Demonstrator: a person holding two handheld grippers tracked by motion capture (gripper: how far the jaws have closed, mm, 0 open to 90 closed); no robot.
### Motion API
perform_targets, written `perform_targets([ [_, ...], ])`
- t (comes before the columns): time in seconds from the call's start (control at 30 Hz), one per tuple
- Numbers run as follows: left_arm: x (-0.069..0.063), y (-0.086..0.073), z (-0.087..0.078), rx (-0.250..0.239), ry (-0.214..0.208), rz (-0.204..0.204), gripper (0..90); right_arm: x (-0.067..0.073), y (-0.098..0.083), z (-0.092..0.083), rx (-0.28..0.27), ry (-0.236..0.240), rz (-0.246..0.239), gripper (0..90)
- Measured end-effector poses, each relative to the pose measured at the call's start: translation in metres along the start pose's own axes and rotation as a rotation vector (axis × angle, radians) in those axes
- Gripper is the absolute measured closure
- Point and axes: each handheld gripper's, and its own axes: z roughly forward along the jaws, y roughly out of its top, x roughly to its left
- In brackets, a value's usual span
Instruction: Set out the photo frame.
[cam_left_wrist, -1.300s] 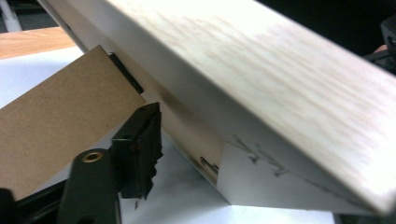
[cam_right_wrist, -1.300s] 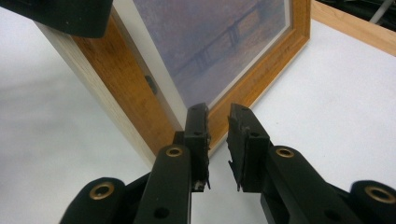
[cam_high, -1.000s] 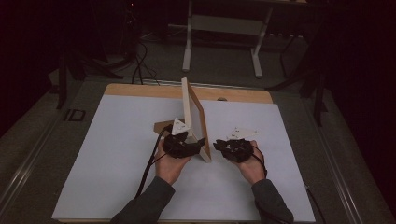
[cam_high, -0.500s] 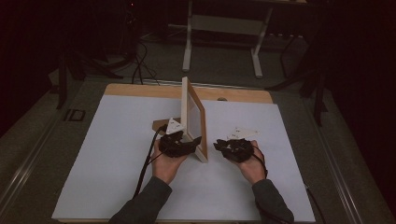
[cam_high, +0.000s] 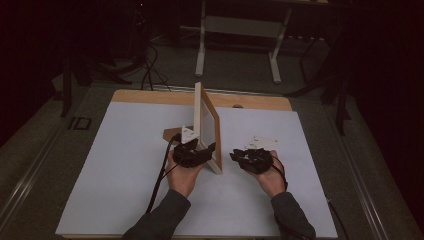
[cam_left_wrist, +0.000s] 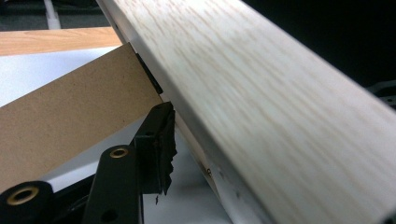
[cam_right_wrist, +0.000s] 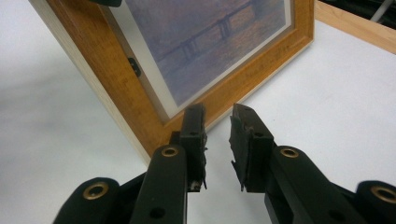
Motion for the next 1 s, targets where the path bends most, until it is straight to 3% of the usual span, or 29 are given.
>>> perform_targets([
  [0.73,0.024,0.002,-0.013,-0.009,0.045,-0.03,67.5,0.0,0.001,0.001,0.002,0.003,-0.001,73.8],
  [0.97,0.029,0.003,-0.015,-0.008,0.05,-0.034,72.2,-0.001,0.0,0.001,0.004,0.002,0.003,73.7],
  [1.0,0.033,0.003,-0.015,-0.01,0.036,-0.042,72.2,-0.001,0.0,0.001,0.003,0.002,0.003,73.7],
])
